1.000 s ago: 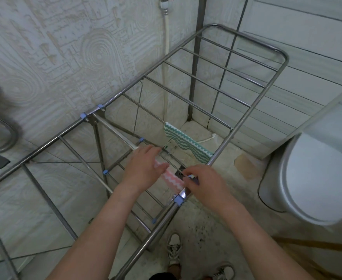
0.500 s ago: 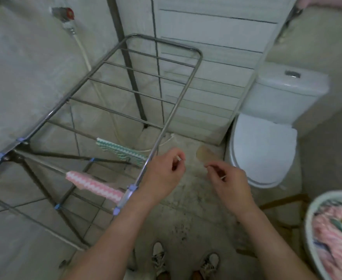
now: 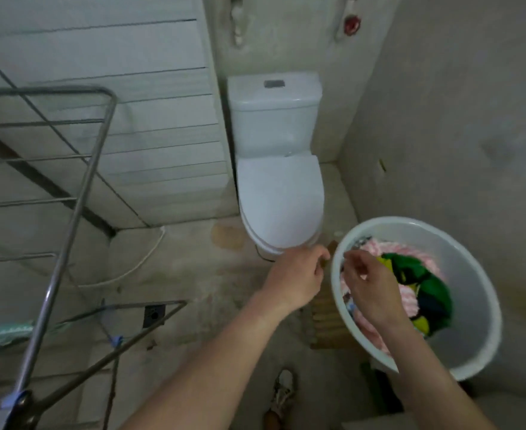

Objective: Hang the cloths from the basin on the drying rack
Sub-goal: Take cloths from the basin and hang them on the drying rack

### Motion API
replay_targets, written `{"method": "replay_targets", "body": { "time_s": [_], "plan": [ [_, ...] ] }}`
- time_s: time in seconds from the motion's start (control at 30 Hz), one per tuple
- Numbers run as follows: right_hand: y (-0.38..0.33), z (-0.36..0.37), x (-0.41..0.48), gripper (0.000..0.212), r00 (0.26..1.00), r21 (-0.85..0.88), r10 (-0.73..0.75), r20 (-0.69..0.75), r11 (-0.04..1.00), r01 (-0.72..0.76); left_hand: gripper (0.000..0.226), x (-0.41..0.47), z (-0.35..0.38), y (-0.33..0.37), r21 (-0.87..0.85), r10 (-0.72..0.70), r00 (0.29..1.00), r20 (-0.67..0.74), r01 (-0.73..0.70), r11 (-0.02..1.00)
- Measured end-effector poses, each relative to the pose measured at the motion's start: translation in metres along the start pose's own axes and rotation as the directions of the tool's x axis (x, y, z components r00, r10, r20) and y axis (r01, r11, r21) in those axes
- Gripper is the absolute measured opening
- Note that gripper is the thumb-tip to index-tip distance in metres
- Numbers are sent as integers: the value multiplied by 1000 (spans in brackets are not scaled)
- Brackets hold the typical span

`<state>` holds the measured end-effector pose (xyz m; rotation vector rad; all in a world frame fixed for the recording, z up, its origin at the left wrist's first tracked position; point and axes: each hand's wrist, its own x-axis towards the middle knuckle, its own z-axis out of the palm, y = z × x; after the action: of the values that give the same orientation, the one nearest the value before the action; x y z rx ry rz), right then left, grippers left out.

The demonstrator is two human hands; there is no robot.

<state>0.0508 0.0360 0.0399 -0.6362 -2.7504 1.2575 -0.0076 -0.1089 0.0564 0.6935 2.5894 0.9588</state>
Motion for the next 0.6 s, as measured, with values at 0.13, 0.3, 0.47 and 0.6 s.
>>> {"method": "replay_targets", "body": {
  "time_s": [0.13, 0.3, 0.47, 0.6],
  "plan": [
    [65, -29, 17, 46, 960, -65, 257, 113, 966, -251, 24, 35, 57, 27, 140, 101, 977, 190, -129, 982],
    [121, -31, 27, 73, 910, -275, 330, 253, 926, -259, 34, 55, 117, 40, 401, 117, 915, 386, -280, 872],
    [151, -21, 34, 46, 940, -349, 319, 117, 900, -262, 57, 72, 159, 37, 414, -34, 892, 451, -175, 893],
    [152, -29, 39, 13, 827, -3, 467, 313, 871, -491, 65, 87, 179, 29, 257, -133, 911, 390, 30, 966]
  ]
}}
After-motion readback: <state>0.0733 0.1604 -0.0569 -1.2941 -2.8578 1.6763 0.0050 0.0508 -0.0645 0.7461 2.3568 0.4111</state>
